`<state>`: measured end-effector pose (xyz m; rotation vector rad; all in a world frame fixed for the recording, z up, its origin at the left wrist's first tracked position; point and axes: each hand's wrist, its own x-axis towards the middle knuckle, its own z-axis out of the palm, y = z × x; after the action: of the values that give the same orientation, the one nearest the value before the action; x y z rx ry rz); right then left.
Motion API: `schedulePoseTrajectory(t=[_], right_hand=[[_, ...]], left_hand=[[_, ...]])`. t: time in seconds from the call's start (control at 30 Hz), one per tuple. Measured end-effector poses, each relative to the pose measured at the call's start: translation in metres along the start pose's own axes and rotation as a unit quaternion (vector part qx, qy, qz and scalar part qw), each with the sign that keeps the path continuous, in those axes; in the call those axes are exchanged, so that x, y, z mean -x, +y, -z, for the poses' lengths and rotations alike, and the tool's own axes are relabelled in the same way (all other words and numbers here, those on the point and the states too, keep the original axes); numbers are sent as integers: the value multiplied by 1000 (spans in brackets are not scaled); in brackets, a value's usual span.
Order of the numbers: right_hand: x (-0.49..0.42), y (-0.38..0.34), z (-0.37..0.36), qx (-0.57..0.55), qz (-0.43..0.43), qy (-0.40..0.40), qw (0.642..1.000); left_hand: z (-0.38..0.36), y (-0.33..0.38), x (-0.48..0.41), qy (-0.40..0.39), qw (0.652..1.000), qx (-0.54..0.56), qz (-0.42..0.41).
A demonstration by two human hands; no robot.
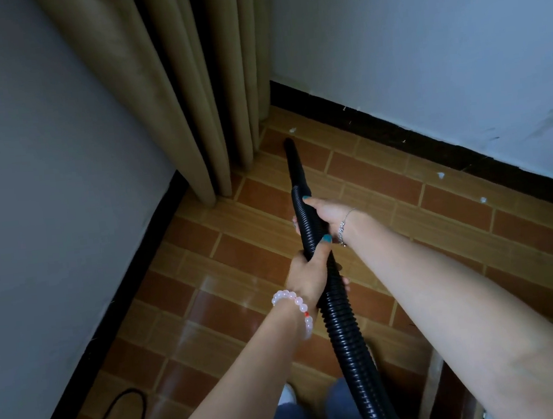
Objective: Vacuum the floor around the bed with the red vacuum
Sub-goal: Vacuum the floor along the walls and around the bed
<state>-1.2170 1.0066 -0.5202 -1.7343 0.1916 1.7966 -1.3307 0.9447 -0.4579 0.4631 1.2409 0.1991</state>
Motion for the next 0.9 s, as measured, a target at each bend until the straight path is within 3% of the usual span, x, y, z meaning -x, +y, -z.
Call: schedulePoseTrajectory(t=[0.33, 0.5, 0.63, 0.77, 0.9], right_hand=[[-3, -13, 23, -8, -33, 4, 999], [12, -22, 55, -74, -51, -4, 996], [28, -36, 93, -99, -43, -19, 994], [52, -46, 123, -180, -57, -58, 980], [80, -45, 139, -233, -56, -92, 967]], left_hand=[[-17, 18, -8, 35, 991, -126, 18], [-57, 14, -5, 67, 973, -221, -5], [-100, 17, 2, 28, 962, -270, -18], [-131, 17, 21, -51, 992, -110, 32], [-152, 8, 41, -103, 990, 13, 91]])
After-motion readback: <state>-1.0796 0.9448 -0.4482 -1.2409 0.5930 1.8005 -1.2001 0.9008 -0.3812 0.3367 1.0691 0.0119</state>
